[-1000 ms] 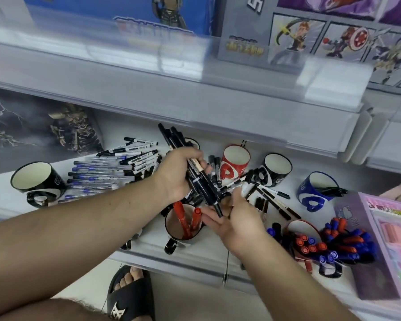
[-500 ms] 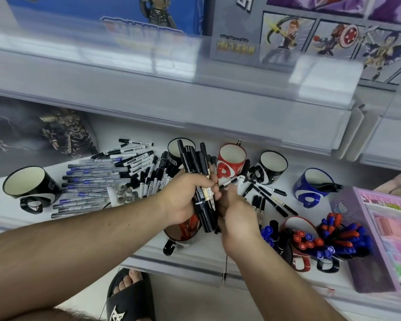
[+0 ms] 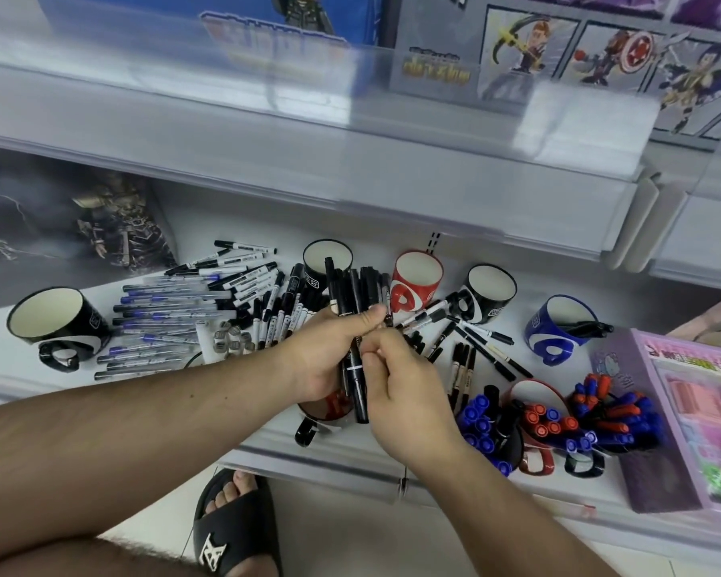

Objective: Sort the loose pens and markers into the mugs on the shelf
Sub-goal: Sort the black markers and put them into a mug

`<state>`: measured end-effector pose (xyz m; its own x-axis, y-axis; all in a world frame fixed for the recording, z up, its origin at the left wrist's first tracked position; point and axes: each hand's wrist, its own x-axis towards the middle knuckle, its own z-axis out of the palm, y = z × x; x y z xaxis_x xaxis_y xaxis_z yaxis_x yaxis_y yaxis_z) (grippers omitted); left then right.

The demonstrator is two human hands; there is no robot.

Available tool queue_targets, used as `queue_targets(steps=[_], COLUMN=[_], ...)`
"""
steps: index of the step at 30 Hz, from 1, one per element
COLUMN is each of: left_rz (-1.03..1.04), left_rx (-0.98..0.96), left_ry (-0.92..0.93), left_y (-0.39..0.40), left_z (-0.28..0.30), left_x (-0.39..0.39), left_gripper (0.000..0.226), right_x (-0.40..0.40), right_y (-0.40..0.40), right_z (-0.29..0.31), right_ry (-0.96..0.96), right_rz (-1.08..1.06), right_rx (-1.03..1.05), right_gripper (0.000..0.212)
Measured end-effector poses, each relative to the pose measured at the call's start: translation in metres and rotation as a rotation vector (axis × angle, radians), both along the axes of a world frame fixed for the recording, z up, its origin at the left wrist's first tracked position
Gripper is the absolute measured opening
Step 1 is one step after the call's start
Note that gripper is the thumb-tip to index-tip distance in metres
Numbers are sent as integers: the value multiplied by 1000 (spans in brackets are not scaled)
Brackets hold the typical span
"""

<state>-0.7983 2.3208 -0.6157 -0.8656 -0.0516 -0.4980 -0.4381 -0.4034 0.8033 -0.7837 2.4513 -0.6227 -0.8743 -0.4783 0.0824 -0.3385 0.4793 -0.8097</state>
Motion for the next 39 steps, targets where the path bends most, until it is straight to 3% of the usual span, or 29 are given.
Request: queue_targets(steps=[3, 7, 13, 15, 18, 21, 23, 28, 30, 32, 36, 39], left_rz=[46, 130, -2, -55, -137, -257, -312, -477, -493, -446, -316, -307], left_rx=[29, 138, 195, 194, 114, -67, -97, -77, -141, -196, -216, -258], left_ry=[-94, -224, -226, -197, -153, -28, 19, 118, 101, 33, -30, -54], left_y=[-5, -6, 12, 21, 35, 44, 47, 55, 59, 60, 57, 60], left_z=[-7, -18, -21, -17, -8, -5, -4, -5, -6, -6, -4, -8], left_x=[-2, -6, -3, -2, 3, 4, 3, 1, 0, -3, -9, -7], left_gripper=[14, 13, 11, 19, 28, 36, 32, 3, 9, 19, 21, 23], right_x=[2, 16, 12, 12, 8, 5, 5, 7, 7, 5, -5, -9], right_y=[4, 2, 13, 19, 26, 37, 50, 79, 92, 111, 174, 205], right_z=[3, 2, 0, 2, 3, 6, 10, 13, 14, 20, 36, 43], right_ry=[72, 285, 42, -24, -457, -931, -1165, -1351, -1337, -1180, -434, -195], right_rz=[90, -68, -47, -62, -225, -366, -382, -408, -429, -468, -622, -663], right_rx=[245, 449, 398, 266, -142, -661, -884, -1139, -1144, -1000, -320, -108], right_gripper=[17, 65, 52, 42, 19, 25, 28, 35, 36, 25, 11, 18])
